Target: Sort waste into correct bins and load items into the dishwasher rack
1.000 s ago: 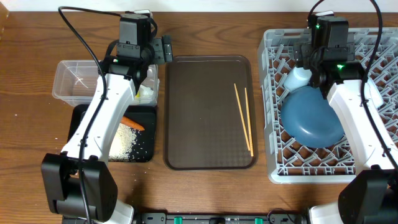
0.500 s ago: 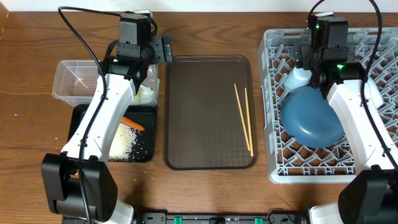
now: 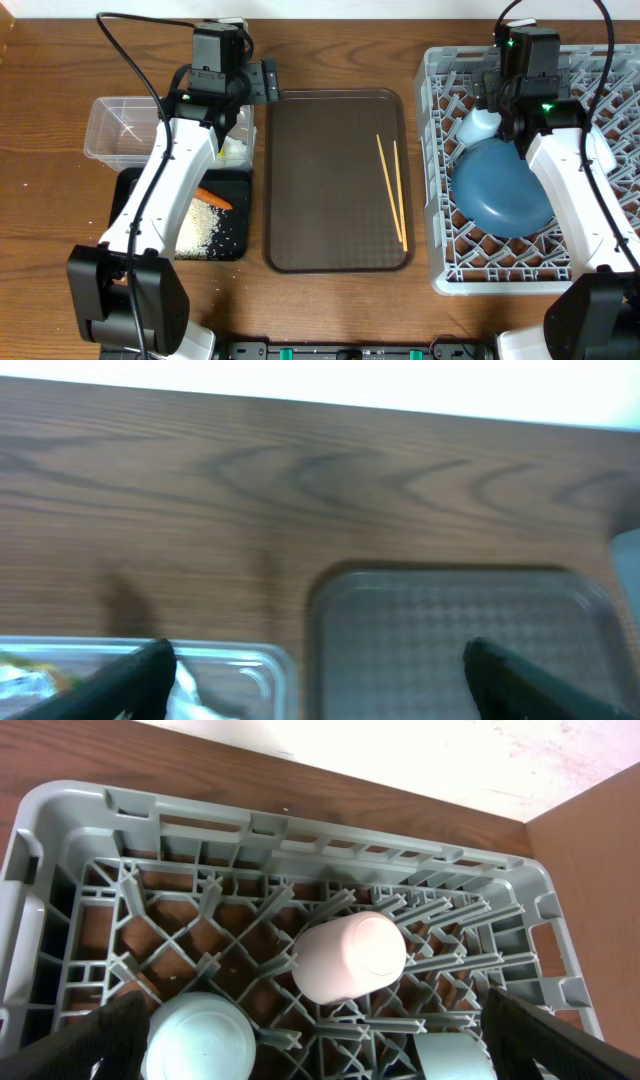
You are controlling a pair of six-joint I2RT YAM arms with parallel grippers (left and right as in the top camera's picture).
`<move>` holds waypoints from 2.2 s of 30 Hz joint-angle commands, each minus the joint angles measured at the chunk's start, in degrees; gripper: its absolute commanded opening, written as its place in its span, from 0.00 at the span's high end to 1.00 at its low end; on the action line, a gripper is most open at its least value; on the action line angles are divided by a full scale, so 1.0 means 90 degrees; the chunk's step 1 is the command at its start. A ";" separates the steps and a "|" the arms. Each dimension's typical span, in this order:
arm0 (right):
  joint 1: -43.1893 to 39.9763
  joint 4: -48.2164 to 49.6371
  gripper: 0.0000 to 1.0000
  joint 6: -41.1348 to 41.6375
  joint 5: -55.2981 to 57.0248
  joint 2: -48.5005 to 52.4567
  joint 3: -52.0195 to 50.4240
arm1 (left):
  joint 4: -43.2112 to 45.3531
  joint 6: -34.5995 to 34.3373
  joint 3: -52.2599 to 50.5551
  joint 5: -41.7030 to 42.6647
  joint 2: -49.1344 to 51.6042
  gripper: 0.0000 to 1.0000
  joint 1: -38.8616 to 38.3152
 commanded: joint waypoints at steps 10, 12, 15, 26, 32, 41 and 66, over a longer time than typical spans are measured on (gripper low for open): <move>0.0029 -0.0024 0.01 0.0119 -0.0964 0.0032 0.0012 | 0.0090 -0.0947 -0.0012 0.0401 0.0933 0.17 -0.1093; 0.0029 -0.0024 0.01 0.0119 -0.1069 0.0032 0.0012 | 0.0121 -0.1032 -0.0012 0.0398 0.1127 0.17 -0.1336; -0.0010 0.0345 0.01 0.0486 -0.0386 0.0029 0.0015 | 0.0170 -0.1032 -0.0012 0.0396 0.1282 0.18 -0.1688; -0.0707 0.0277 0.01 0.1664 0.0401 -0.0029 0.0015 | 0.0221 -0.1066 -0.0012 -0.0466 0.1579 0.18 -0.2771; -0.0857 0.0328 0.01 0.1664 0.0398 -0.0029 0.0015 | 0.0299 -0.1086 -0.0012 -0.0279 0.2023 0.23 -0.2873; -0.0833 0.0245 0.01 0.1664 0.0398 -0.0029 0.0015 | 0.0503 -0.1073 -0.0010 0.0593 0.2628 0.38 -0.3028; -0.0833 -0.0005 0.01 0.1664 0.0398 -0.0029 0.0015 | 0.0648 -0.0714 0.0007 -0.0644 0.3007 0.52 -0.3296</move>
